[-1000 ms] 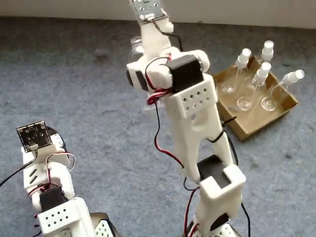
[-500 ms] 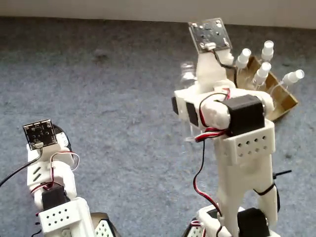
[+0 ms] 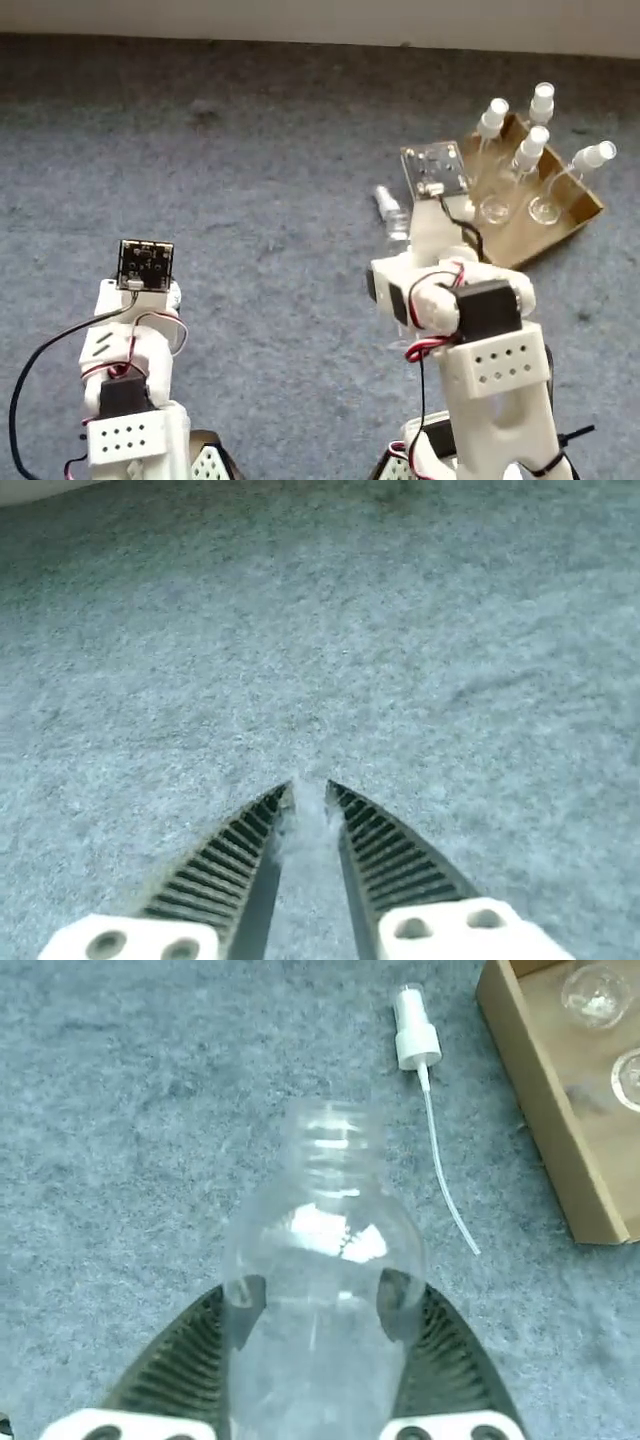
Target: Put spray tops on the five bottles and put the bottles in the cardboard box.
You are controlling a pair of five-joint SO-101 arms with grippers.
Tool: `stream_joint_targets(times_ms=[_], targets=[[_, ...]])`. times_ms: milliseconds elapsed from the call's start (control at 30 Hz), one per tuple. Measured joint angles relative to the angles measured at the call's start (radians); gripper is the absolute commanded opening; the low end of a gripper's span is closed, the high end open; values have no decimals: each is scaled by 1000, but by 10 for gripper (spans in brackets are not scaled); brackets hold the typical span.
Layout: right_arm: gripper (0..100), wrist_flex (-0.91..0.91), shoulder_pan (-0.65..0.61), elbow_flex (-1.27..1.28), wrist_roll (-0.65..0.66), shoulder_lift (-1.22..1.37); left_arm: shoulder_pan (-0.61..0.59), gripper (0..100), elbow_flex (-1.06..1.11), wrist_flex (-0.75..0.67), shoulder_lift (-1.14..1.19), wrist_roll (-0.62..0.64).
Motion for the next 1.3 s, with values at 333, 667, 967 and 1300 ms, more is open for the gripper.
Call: stream_joint_targets(times_ms=[333, 667, 967, 1300], targets=[[31, -442, 23, 555, 0, -287, 150, 5, -12, 123, 0, -132], [31, -605, 97, 744, 0, -322, 367, 5, -318, 402, 0, -172], [31, -689, 100, 807, -2, -325, 460, 5, -641, 480, 388, -189], [31, -689, 213, 807, -2, -328, 606, 6, -1040, 480, 993, -189]])
